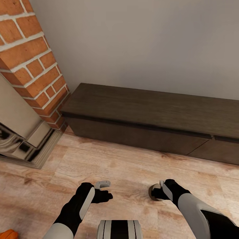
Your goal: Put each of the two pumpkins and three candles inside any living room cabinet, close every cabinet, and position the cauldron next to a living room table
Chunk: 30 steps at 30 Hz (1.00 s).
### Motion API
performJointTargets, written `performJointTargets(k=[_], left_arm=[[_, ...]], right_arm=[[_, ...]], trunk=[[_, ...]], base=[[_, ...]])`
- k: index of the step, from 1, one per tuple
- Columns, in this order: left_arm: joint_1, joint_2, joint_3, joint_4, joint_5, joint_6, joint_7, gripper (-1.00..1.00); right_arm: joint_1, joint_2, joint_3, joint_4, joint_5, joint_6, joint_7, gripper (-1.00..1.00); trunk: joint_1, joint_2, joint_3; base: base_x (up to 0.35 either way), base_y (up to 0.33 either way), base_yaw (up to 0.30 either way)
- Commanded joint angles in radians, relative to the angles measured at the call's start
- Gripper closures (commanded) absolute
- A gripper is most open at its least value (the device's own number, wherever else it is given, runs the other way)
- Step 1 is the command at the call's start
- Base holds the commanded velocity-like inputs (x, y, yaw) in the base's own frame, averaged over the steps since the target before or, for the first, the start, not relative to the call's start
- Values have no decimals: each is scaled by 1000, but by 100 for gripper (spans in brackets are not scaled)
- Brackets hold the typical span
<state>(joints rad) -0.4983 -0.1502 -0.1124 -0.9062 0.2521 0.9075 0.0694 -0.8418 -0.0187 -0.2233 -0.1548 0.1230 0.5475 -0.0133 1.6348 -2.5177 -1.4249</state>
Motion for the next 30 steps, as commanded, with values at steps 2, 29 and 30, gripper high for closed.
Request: performJointTargets(k=[2, 29, 30], left_arm=[[0, 0, -1, -1, 9, 4, 7, -100], [0, 0, -1, 1, 4, 3, 9, -100], [0, 0, -1, 1, 4, 3, 9, -100]], right_arm=[[0, 0, -8, -2, 10, 6, 0, 100], [0, 2, -8, -2, 12, 8, -7, 100], [0, 2, -8, -2, 11, 8, -7, 100]], trunk=[[0, 0, -1], [-4, 2, 34], [-5, 2, 38]], base=[[0, 0, 0], [0, 0, 0], [0, 0, 0]])
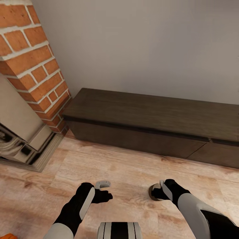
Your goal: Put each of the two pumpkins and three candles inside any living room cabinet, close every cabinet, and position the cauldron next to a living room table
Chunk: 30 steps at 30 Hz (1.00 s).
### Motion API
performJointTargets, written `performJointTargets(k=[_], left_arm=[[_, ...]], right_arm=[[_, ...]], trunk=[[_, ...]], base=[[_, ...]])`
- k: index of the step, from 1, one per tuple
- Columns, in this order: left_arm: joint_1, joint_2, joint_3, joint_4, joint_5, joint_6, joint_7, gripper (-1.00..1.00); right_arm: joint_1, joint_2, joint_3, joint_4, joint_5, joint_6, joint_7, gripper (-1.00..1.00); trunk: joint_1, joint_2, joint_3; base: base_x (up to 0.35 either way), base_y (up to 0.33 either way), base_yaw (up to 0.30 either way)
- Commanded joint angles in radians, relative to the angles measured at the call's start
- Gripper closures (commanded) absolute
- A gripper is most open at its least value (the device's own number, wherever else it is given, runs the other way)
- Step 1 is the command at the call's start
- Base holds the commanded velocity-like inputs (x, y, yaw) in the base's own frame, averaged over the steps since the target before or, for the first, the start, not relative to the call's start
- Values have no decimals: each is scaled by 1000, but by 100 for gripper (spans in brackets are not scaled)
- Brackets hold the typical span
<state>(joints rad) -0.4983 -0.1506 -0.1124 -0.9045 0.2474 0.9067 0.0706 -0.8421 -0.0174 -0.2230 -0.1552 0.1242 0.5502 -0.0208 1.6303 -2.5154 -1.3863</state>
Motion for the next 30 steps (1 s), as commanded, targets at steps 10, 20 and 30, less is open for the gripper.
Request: performJointTargets(k=[10, 20, 30], left_arm=[[0, 1, -1, 0, 7, 3, 8, -100], [0, 2, -1, 0, 6, 4, 8, -100], [0, 2, -1, 0, 6, 3, 8, -100]], right_arm=[[0, 2, -7, -1, 10, 5, 1, 100], [0, 2, -7, -1, 11, 6, -1, 100], [0, 2, -7, -1, 11, 7, -2, 100]], trunk=[[-5, 2, 42], [-9, 4, 95], [-12, 6, 119]], base=[[0, 0, 0], [0, 0, 0], [0, 0, 0]])
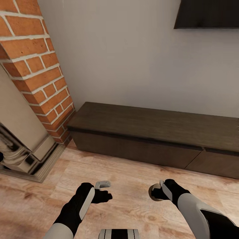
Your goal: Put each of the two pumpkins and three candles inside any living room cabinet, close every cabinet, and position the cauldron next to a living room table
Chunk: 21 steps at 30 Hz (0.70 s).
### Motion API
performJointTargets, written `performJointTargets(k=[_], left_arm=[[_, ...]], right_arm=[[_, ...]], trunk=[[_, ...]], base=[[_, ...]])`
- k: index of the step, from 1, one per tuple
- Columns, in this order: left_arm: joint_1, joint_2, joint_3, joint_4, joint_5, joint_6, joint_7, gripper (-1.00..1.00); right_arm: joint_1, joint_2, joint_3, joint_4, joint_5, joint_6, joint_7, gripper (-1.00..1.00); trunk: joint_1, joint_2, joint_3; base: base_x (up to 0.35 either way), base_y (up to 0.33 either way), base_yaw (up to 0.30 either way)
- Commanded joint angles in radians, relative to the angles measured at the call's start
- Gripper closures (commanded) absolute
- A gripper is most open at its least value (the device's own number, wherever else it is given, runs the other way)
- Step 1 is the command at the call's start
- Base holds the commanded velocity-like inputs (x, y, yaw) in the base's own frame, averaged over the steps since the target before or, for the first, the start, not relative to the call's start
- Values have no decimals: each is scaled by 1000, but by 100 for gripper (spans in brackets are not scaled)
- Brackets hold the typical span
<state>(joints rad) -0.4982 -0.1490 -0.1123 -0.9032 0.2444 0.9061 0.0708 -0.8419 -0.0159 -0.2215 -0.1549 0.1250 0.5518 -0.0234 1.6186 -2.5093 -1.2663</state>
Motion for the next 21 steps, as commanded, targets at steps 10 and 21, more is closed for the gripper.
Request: performJointTargets(k=[10, 21], left_arm=[[0, 0, -1, 4, 9, 4, 9, -100], [0, 0, -1, 4, 10, 4, 9, -100]], right_arm=[[0, 2, -7, -2, 10, 5, 2, 100], [0, 2, -7, -2, 11, 5, 0, 100]], trunk=[[0, 0, 7], [0, 0, 24]], base=[[-64, 0, 0], [-285, 0, -36]])
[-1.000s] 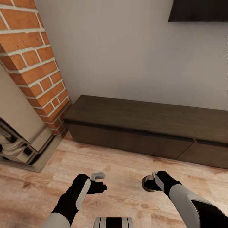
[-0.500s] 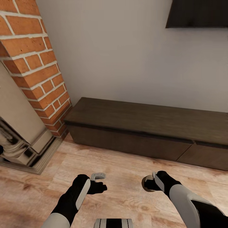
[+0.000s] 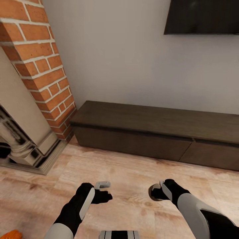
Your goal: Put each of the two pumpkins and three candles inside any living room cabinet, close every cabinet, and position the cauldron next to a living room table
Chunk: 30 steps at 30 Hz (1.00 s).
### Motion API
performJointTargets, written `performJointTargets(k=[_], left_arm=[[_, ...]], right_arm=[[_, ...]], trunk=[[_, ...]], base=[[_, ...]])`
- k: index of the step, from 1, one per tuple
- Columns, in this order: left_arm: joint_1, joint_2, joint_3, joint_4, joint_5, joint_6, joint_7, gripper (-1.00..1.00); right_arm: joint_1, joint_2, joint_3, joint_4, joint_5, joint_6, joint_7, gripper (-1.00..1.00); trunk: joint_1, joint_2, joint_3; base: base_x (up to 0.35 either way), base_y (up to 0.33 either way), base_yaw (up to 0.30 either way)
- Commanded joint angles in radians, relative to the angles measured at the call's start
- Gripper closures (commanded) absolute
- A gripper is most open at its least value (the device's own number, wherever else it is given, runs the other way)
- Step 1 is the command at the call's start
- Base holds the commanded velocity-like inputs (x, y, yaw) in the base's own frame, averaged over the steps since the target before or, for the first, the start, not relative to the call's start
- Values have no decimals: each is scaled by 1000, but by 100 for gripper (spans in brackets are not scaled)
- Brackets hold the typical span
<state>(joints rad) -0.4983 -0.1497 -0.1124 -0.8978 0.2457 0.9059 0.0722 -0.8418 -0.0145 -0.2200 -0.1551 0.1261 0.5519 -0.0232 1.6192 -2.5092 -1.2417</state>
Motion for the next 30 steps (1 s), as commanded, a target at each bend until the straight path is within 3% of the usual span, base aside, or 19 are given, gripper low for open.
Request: performJointTargets(k=[1, 9, 23, 30], left_arm=[[0, 1, -1, -1, 9, 4, 8, -100], [0, 0, -1, -1, 9, 4, 8, -100], [0, 1, -1, 3, 9, 4, 16, -100], [0, 2, 1, 12, 9, 4, 90, -100]], right_arm=[[0, 1, -9, -1, 10, 5, 0, 100], [0, 0, -9, -1, 10, 5, 0, 100], [0, -1, -9, -1, 10, 5, 0, 100], [0, -1, -9, -1, 10, 10, -1, 100]], trunk=[[-1, 0, 1], [-1, 0, 12], [-7, 3, 87], [-10, 5, 119]], base=[[-296, 0, -126], [-126, 0, -175], [-2, 0, -189], [0, 0, -95]])
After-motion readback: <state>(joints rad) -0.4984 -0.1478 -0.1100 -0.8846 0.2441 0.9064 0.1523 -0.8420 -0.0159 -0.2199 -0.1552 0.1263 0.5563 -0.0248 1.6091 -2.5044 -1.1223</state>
